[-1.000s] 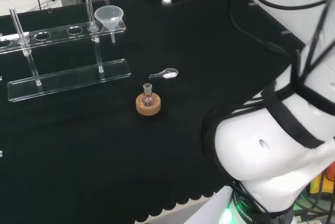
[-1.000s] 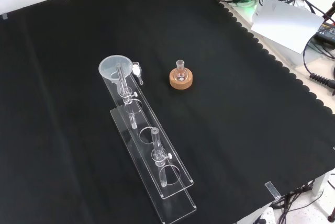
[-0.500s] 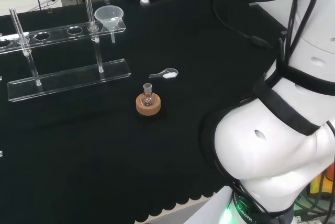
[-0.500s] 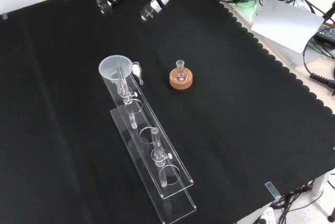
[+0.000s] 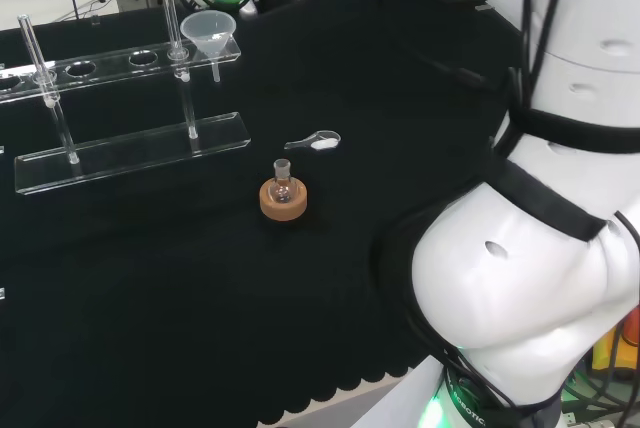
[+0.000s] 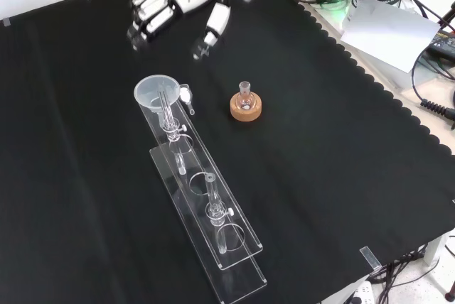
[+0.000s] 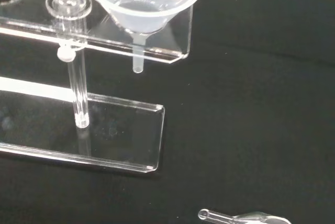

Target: Pick up the funnel from the transparent funnel stand.

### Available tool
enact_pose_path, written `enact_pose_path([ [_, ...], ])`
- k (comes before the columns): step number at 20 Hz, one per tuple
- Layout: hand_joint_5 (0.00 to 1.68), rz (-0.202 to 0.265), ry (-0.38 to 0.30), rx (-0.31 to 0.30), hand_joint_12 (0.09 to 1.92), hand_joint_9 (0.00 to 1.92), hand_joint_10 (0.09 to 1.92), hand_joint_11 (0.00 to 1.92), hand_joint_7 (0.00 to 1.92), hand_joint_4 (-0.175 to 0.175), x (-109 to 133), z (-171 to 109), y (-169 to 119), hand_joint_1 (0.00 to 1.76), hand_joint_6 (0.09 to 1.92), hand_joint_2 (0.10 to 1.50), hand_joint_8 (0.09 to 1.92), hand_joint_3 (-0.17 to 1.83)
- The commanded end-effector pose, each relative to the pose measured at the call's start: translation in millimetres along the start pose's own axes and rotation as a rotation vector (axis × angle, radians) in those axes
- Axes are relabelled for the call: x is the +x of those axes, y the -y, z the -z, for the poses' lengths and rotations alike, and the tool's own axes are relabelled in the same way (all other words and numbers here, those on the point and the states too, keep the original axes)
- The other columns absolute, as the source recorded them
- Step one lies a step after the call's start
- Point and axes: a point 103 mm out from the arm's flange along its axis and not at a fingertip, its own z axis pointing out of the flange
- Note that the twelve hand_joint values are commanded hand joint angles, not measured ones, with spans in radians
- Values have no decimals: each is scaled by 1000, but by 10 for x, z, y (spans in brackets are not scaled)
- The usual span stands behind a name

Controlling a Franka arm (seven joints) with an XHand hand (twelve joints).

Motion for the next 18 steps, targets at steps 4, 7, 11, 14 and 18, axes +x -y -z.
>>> enact_pose_path([
  [4, 173, 64, 48, 138, 1423, 244, 732, 119, 19, -58, 197, -184, -351, 436, 87, 929, 647, 227],
  [7, 130, 76, 62, 176, 1457, 205, 743, 138, 2, -57, 231, -212, -399, 445, 87, 876, 567, 225],
  [11, 102, 81, 86, 189, 1478, 191, 759, 185, 0, -61, 250, -234, -435, 484, 87, 829, 512, 221],
  [14, 97, 78, 97, 183, 1479, 188, 765, 205, 0, -63, 240, -245, -455, 533, 87, 810, 499, 220],
  [18, 96, 79, 111, 181, 1475, 190, 773, 217, 0, -66, 207, -277, -490, 592, 87, 803, 495, 227],
])
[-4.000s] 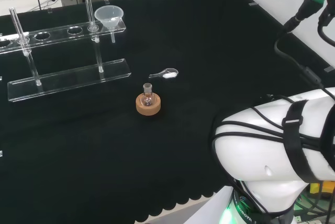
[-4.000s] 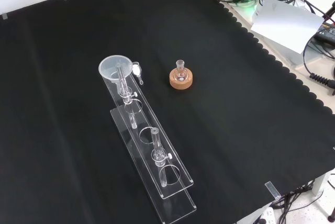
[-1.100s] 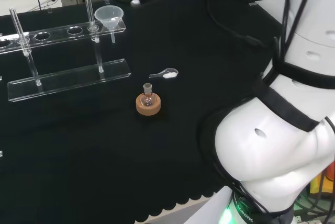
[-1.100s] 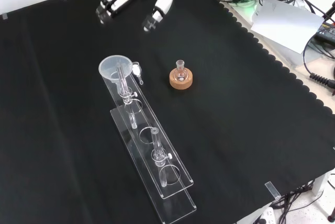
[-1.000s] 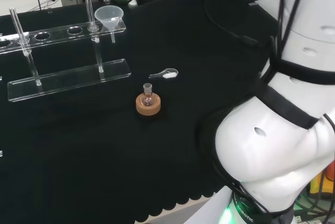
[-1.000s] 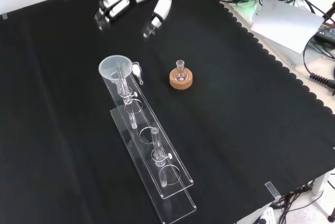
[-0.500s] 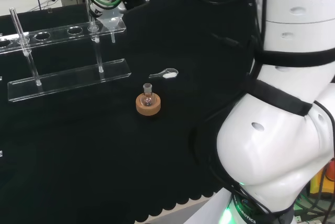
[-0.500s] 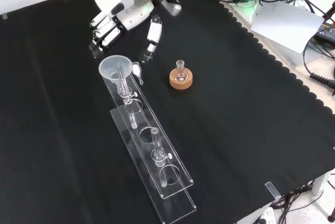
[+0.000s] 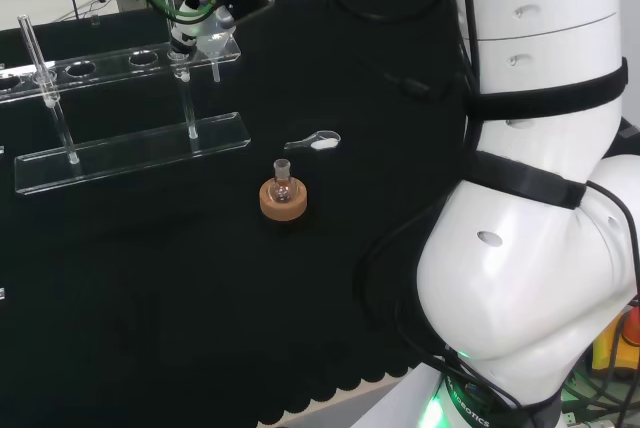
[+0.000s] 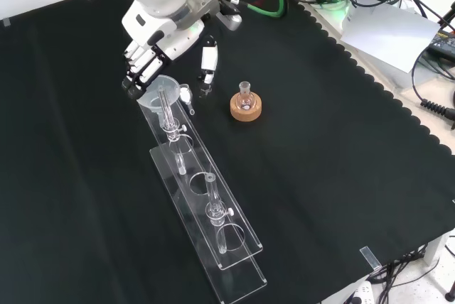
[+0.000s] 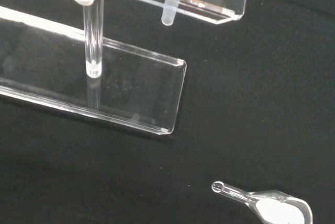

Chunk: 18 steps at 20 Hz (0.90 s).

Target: Pick up the funnel from the transparent funnel stand.

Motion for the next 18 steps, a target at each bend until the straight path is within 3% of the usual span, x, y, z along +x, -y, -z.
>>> enact_pose_path([
  [1, 96, -2, 23, -4, 1472, 191, 775, 220, 0, -66, -60, -41, -55, 602, 87, 801, 501, 231],
  [6, 104, -3, -4, -8, 1466, 207, 782, 229, 0, -69, -124, -101, -120, 637, 87, 790, 534, 258],
  [18, 143, 8, 55, 16, 1442, 259, 773, 273, 0, -72, -48, -104, -239, 667, 87, 717, 629, 435],
])
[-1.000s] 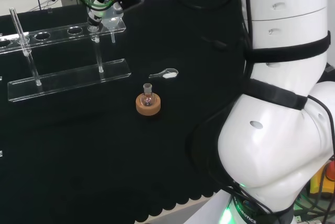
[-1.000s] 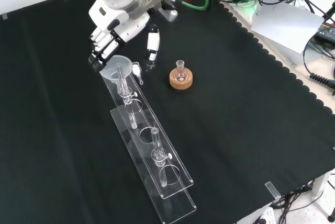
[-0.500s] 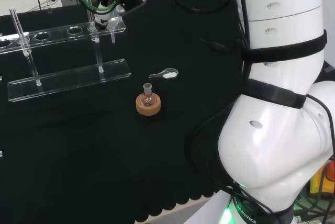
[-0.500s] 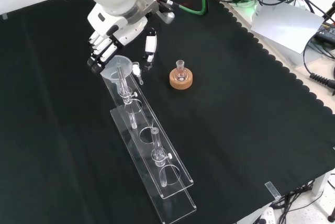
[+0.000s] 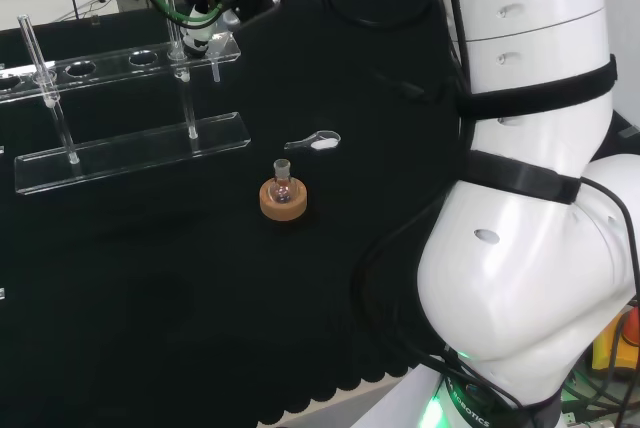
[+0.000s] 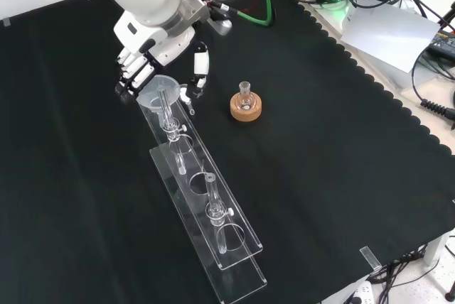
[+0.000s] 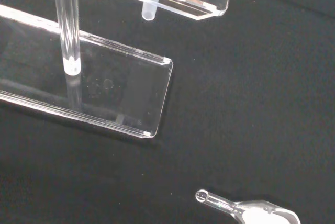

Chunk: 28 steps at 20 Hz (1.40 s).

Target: Pick up the funnel from the transparent funnel stand.

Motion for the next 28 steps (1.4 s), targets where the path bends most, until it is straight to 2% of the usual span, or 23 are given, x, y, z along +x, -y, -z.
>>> enact_pose_path([
  [1, 146, 5, 30, 13, 1441, 262, 772, 276, 0, -72, 42, -13, -38, 670, 87, 715, 637, 441],
  [7, 161, 5, 46, 24, 1432, 301, 759, 285, 10, -74, 1, -26, -87, 679, 87, 702, 686, 484],
  [14, 223, 10, 71, 22, 1424, 436, 705, 294, 100, -79, -8, -23, -92, 713, 87, 678, 721, 576],
  [20, 441, -14, 109, -5, 1357, 788, 600, 383, 461, -76, 10, 27, -73, 762, 87, 683, 715, 648],
  [22, 501, -34, 129, -66, 1341, 855, 585, 408, 536, -71, 14, 68, -44, 777, 87, 692, 712, 655],
  [25, 666, -68, 158, -152, 1300, 1019, 528, 494, 715, -50, -2, 187, 28, 828, 282, 714, 676, 655],
  [28, 696, -78, 182, -180, 1262, 1111, 495, 565, 812, -34, -60, 407, 146, 888, 571, 719, 665, 660],
])
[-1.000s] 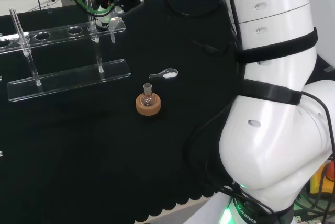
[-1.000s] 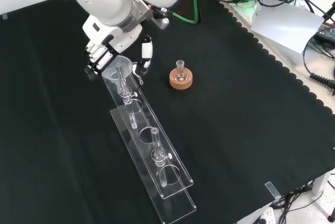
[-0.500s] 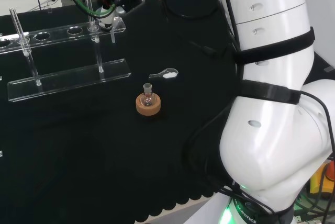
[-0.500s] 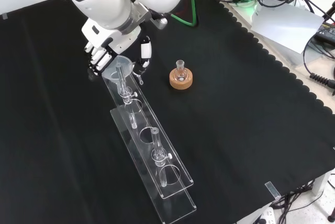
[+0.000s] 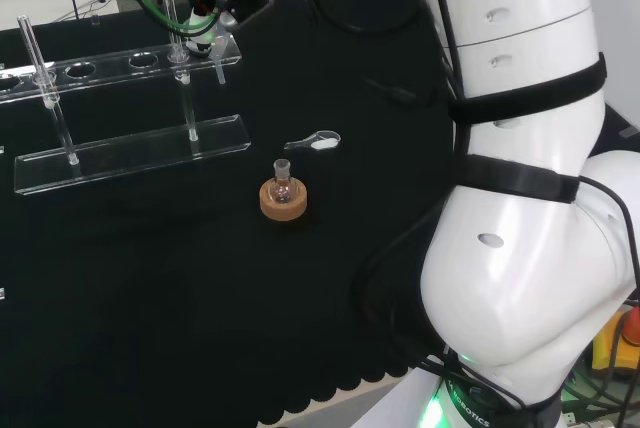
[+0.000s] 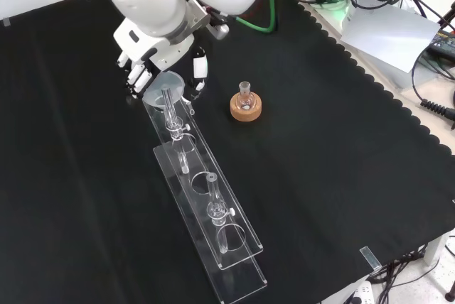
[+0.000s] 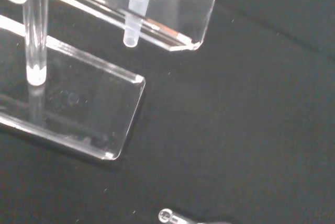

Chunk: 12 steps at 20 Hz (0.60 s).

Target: Pick up the funnel from the transparent funnel stand.

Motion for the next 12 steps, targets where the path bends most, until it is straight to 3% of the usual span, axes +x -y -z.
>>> enact_pose_path([
  [1, 696, -61, 66, -135, 1257, 1123, 493, 576, 824, -31, -159, 428, 229, 899, 623, 719, 667, 663],
  [6, 684, -91, 65, -145, 1250, 1130, 494, 591, 830, -28, -415, 842, 562, 915, 720, 715, 675, 678],
  [12, 670, -130, 32, -154, 1253, 1117, 500, 583, 811, -26, -653, 1062, 1048, 915, 764, 710, 683, 701],
])
